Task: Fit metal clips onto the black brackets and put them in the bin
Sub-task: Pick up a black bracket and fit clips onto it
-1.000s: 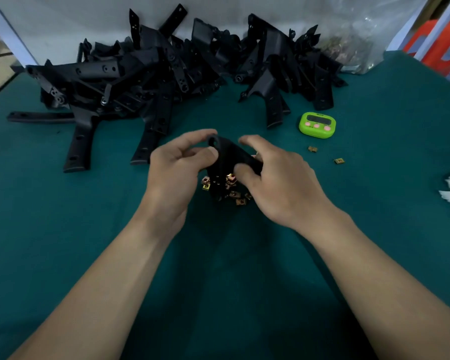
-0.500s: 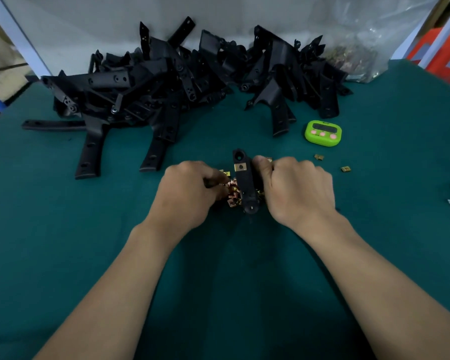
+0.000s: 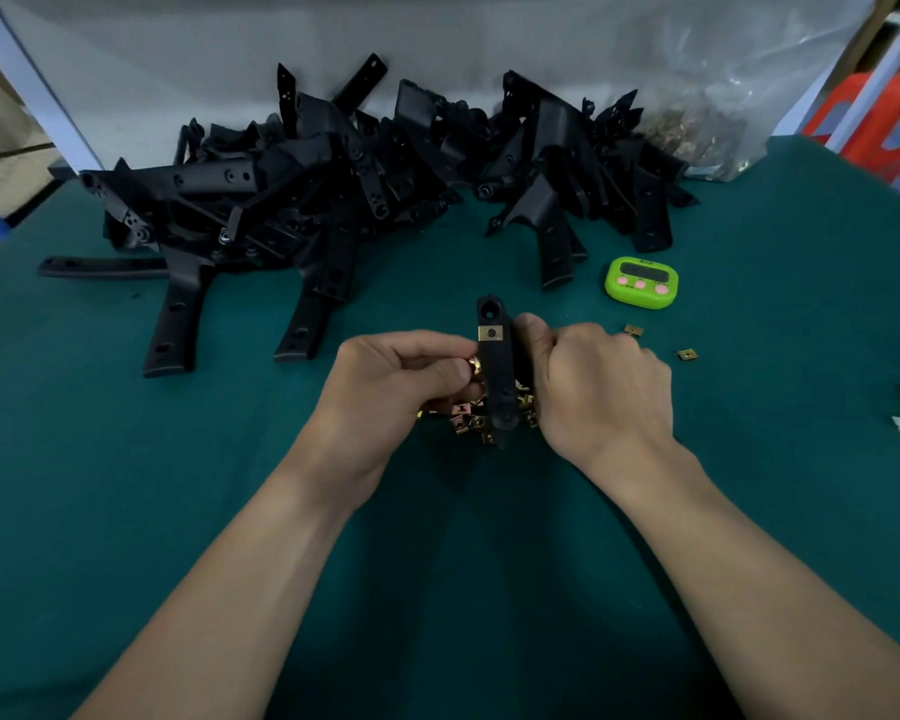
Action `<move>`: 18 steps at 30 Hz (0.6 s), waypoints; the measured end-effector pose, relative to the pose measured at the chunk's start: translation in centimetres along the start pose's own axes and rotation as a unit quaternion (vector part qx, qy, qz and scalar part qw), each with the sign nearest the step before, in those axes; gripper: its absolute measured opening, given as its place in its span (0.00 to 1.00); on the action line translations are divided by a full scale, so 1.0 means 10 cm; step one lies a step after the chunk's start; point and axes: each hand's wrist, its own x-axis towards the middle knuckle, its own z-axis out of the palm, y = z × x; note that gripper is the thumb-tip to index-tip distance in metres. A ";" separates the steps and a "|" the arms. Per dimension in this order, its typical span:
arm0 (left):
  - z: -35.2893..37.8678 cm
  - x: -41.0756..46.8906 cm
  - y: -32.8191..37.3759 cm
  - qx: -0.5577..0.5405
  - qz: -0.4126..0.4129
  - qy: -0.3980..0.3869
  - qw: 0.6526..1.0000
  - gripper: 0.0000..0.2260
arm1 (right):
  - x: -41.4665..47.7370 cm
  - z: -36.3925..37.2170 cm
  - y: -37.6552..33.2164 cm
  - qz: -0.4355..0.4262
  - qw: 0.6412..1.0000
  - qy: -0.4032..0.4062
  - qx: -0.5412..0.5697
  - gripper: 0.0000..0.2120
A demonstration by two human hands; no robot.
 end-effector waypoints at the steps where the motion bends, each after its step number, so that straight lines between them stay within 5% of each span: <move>1: -0.01 -0.01 0.02 -0.019 -0.015 -0.022 0.999 0.08 | 0.00 0.00 0.00 0.002 1.000 0.005 0.007 0.32; 7: -0.10 -0.01 0.08 -0.060 -0.061 -0.106 0.991 0.09 | 0.02 0.00 0.02 0.001 0.999 0.020 0.032 0.33; 18: -0.15 -0.04 0.18 0.015 -0.083 -0.122 0.989 0.17 | 0.00 -0.01 0.04 -0.024 0.999 0.001 0.042 0.35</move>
